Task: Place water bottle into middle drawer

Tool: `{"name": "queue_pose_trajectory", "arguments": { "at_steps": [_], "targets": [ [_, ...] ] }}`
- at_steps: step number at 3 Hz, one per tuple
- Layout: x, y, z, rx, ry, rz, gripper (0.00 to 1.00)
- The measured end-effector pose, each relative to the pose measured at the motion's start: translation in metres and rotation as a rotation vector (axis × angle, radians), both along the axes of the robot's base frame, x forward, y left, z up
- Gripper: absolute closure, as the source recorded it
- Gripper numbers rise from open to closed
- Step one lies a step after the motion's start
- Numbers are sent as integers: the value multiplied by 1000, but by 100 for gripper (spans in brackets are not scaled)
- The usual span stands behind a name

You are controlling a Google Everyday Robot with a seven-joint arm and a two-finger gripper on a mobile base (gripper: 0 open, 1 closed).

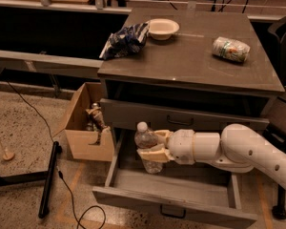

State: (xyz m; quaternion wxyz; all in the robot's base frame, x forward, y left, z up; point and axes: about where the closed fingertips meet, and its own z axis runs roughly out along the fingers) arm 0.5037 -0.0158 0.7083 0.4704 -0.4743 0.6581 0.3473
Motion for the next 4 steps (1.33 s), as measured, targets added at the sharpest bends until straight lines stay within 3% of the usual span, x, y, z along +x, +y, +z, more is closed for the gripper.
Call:
{"name": "queue_pose_trajectory", "arguments": {
  "at_steps": [1,2,3,4],
  "targets": [
    [21,-22,-43,-41,-30,92,100],
    [41,-42,-71,-29,-42,185,100],
    [51,-61,-98,19,-50,184,100],
    [51,-84,-108,51,-72,108,100]
  ]
}}
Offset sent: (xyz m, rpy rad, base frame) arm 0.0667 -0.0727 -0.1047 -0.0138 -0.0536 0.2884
